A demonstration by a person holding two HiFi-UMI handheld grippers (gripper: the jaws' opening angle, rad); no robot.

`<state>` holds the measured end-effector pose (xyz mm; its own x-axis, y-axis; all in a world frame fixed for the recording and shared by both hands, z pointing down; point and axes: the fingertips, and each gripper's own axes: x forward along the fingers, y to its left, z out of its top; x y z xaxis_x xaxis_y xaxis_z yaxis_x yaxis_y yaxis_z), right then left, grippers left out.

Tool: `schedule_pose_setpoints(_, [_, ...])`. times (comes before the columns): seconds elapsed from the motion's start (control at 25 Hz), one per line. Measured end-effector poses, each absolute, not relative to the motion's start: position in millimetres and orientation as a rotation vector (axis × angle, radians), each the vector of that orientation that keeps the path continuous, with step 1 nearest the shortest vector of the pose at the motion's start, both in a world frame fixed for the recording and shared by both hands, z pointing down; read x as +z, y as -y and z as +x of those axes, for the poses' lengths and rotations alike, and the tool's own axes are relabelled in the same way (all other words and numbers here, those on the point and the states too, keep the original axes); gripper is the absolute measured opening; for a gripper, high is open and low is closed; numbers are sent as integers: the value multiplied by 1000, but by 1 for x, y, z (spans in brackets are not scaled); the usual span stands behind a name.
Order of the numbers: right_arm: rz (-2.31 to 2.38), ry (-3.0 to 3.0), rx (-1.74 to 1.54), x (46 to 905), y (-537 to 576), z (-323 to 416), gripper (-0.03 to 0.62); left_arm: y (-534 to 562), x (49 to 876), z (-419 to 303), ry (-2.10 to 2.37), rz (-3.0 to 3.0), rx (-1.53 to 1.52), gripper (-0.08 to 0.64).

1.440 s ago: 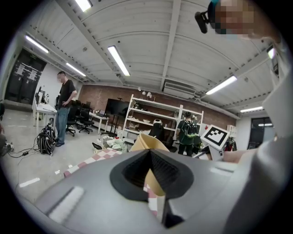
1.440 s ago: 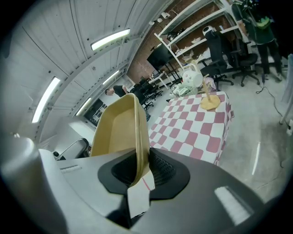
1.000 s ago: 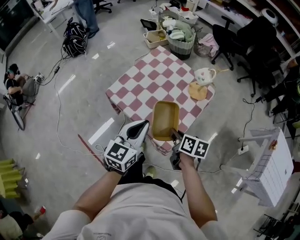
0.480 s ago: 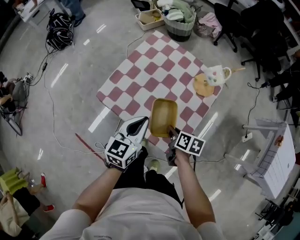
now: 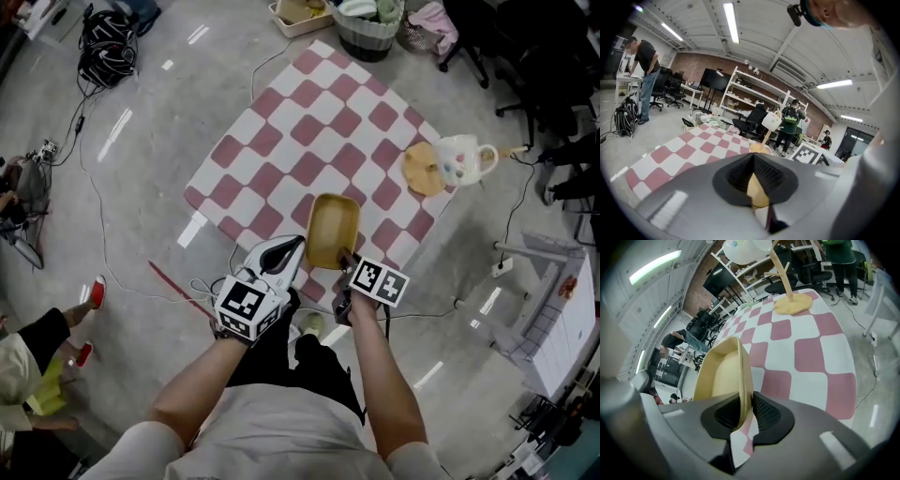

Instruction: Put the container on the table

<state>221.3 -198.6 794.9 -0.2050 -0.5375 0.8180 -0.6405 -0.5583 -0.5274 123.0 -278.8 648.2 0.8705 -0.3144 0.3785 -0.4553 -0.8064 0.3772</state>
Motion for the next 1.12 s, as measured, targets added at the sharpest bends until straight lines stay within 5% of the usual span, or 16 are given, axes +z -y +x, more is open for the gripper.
schedule_pose_setpoints(1.12, [1930,1409,1846,815,199,228,98,285,671,117,564,2506,468,5])
